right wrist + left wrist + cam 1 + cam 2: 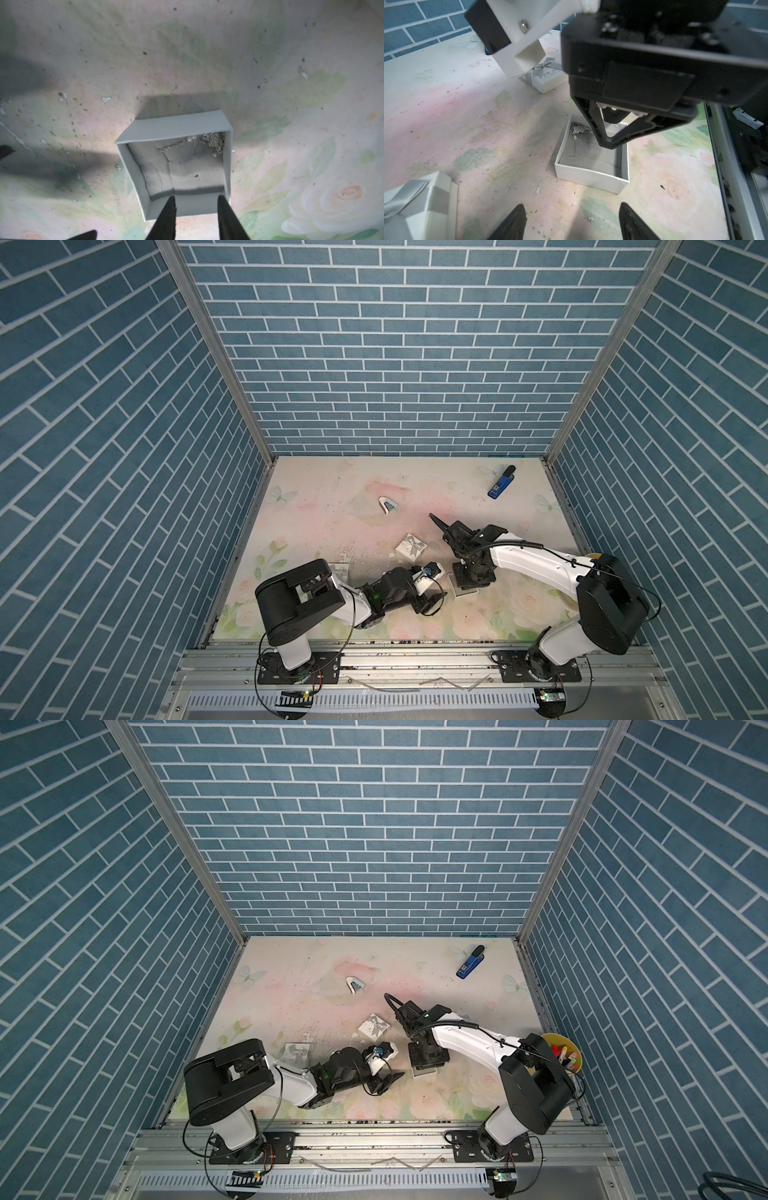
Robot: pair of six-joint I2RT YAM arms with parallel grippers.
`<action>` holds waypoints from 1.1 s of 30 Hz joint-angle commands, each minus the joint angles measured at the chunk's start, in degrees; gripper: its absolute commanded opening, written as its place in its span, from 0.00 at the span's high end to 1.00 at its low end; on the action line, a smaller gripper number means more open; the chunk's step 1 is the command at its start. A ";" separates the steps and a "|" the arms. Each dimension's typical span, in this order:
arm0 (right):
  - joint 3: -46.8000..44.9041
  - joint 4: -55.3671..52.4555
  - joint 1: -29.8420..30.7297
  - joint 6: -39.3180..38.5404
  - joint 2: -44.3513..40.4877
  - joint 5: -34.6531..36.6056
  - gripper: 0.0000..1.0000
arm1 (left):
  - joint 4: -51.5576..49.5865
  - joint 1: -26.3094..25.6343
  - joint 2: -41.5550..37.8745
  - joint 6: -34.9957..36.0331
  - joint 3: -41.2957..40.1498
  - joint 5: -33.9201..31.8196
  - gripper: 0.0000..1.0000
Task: Take the necklace out of the lift-off lid jewelry box
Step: Take out the inner lining from the jewelry box.
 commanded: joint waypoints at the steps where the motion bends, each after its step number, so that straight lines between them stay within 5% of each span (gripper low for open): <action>1: 1.54 0.36 0.25 2.25 1.43 0.11 0.63 | 0.14 -0.40 0.64 0.39 0.81 1.09 0.28; 9: 0.60 2.76 0.26 1.94 3.17 -0.13 0.48 | 0.74 -0.50 1.28 0.12 0.29 1.51 0.29; 16: -1.63 5.93 0.26 1.61 6.01 -0.70 0.47 | 0.59 -0.60 1.17 -0.04 0.19 1.68 0.29; 21: -3.18 7.86 0.27 1.52 7.64 -1.59 0.56 | -0.18 -0.89 0.76 -0.31 0.20 1.70 0.29; 33: -4.52 8.40 0.26 0.00 6.44 -3.12 0.95 | -0.47 -1.01 0.86 -0.33 0.24 1.34 0.29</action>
